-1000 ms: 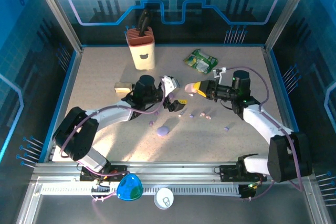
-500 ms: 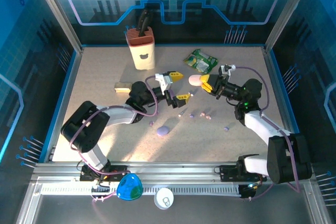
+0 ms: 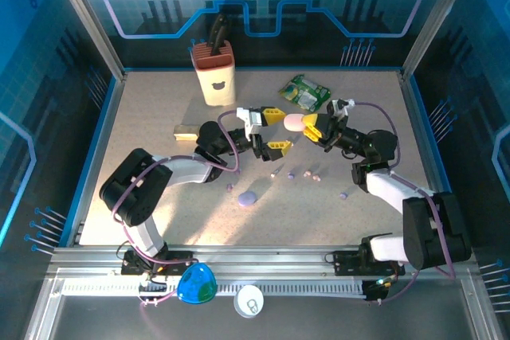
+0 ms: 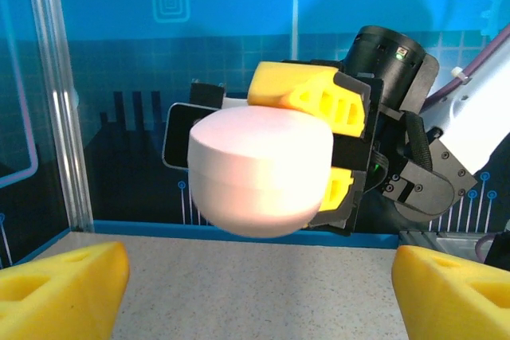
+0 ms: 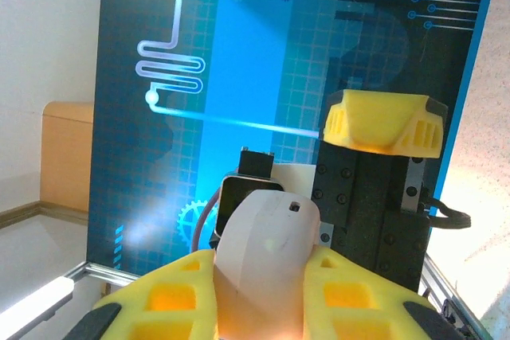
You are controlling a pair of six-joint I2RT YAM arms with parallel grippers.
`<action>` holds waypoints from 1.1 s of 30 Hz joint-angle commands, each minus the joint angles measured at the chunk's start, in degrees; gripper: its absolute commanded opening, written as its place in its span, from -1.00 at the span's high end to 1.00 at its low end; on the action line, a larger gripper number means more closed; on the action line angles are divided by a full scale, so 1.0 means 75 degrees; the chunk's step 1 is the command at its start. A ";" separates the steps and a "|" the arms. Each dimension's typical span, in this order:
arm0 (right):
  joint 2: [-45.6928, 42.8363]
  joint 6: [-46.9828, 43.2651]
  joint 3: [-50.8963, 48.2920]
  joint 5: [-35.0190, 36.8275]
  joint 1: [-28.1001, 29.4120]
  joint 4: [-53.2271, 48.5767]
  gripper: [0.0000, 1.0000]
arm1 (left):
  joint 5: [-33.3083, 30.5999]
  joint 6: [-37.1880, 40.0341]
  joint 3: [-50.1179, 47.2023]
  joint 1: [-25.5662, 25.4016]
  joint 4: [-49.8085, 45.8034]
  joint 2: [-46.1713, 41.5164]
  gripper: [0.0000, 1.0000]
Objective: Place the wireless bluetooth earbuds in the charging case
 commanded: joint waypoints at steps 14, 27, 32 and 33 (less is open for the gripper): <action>0.0243 0.0019 -0.0124 0.0248 0.0314 0.0515 0.85 | 0.0580 -0.0352 0.0432 -0.0109 0.0317 0.0095 -0.33; 0.0295 0.0040 -0.0111 0.0213 0.0351 0.0509 0.86 | 0.0641 -0.0402 0.0480 -0.0138 0.0314 0.0054 0.04; 0.0334 0.0057 -0.0110 0.0201 0.0363 0.0507 0.86 | 0.0653 -0.0447 0.0472 -0.0142 0.0317 0.0033 0.21; 0.0350 0.0064 -0.0116 0.0189 0.0361 0.0501 0.86 | 0.0646 -0.0449 0.0469 -0.0143 0.0320 0.0024 0.21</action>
